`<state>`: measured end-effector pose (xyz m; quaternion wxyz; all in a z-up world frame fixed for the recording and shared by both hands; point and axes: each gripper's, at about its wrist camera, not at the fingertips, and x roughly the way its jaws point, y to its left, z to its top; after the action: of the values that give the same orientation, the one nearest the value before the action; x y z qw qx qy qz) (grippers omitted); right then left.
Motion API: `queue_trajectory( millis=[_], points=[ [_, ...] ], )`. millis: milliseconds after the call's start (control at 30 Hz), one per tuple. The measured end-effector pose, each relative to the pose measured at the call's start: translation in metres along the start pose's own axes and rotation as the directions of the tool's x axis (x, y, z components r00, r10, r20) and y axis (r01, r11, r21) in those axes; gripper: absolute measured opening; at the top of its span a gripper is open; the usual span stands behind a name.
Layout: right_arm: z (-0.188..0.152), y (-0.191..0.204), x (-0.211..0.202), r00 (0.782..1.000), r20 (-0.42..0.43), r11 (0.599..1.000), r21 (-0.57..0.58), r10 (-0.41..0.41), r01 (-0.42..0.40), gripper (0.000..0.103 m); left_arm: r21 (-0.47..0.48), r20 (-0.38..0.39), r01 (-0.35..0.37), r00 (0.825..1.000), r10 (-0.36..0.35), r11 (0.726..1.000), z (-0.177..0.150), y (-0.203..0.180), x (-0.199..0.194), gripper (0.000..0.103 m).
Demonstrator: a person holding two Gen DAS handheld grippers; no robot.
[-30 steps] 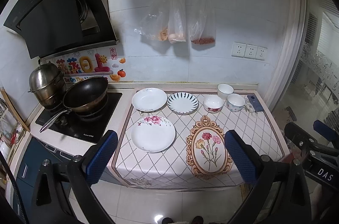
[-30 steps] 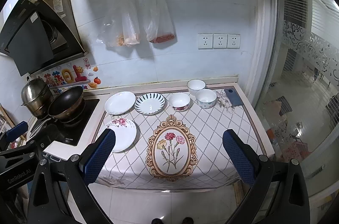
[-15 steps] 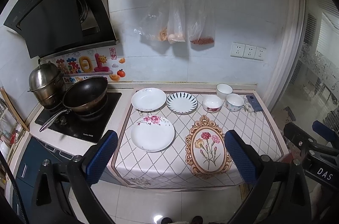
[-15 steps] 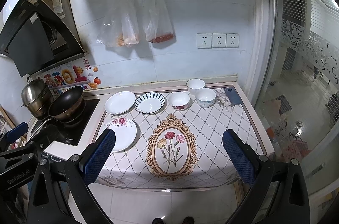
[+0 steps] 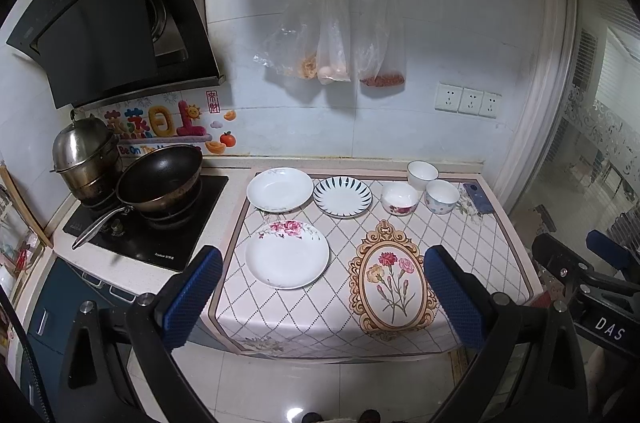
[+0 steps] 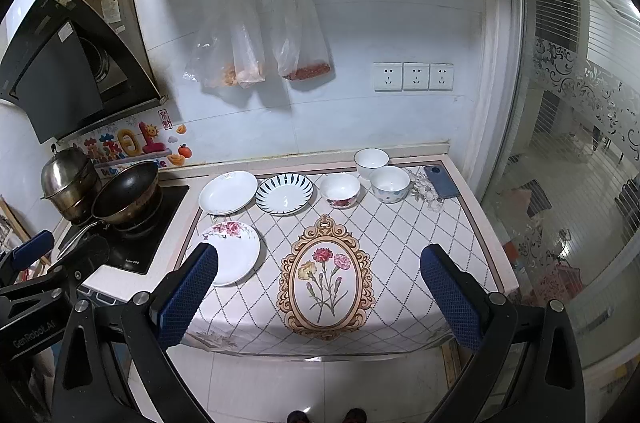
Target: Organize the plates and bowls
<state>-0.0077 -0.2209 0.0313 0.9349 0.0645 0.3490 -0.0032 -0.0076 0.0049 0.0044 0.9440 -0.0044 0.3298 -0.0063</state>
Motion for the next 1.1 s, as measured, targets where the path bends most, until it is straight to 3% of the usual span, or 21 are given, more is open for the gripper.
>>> queue_trajectory(
  millis=[233, 367, 533, 667, 733, 833, 967, 1067, 1100],
  points=[
    [0.010, 0.010, 0.012, 1.000, -0.011, 1.000, 0.028, 0.006, -0.005, 0.103, -0.016, 0.005, 0.003, 1.000, -0.003, 1.000, 0.007, 0.022, 0.020, 0.103],
    [0.013, 0.015, 0.034, 0.997, 0.001, 0.994, 0.080, 0.080, -0.080, 0.103, -0.031, -0.016, -0.030, 0.999, 0.030, 0.999, 0.013, 0.050, 0.056, 0.103],
    [0.017, 0.025, 0.106, 0.983, -0.091, 0.981, 0.128, 0.157, -0.145, 0.103, -0.052, -0.106, -0.124, 0.987, 0.118, 0.991, 0.016, 0.093, 0.131, 0.103],
    [0.013, 0.039, 0.192, 0.960, -0.207, 0.979, 0.122, 0.187, -0.165, 0.103, -0.099, -0.227, -0.149, 0.966, 0.123, 0.984, 0.008, 0.128, 0.210, 0.103],
    [0.007, 0.045, 0.245, 0.931, -0.285, 0.971, 0.139, 0.228, -0.195, 0.103, -0.125, -0.289, -0.157, 0.950, 0.115, 0.980, -0.001, 0.143, 0.249, 0.101],
    [-0.005, 0.051, 0.331, 0.867, -0.385, 0.946, 0.199, 0.315, -0.256, 0.103, -0.140, -0.378, -0.164, 0.920, 0.100, 0.977, -0.018, 0.159, 0.307, 0.091],
    [-0.027, 0.064, 0.443, 0.768, -0.505, 0.918, 0.252, 0.394, -0.306, 0.100, -0.176, -0.507, -0.156, 0.860, 0.046, 0.972, -0.045, 0.170, 0.376, 0.074],
    [-0.045, 0.080, 0.519, 0.691, -0.576, 0.900, 0.273, 0.436, -0.340, 0.089, -0.196, -0.590, -0.153, 0.807, 0.008, 0.968, -0.065, 0.176, 0.421, 0.059],
    [-0.051, 0.085, 0.531, 0.674, -0.585, 0.893, 0.284, 0.450, -0.349, 0.084, -0.193, -0.620, -0.165, 0.785, 0.010, 0.967, -0.072, 0.176, 0.434, 0.059]
  ],
)
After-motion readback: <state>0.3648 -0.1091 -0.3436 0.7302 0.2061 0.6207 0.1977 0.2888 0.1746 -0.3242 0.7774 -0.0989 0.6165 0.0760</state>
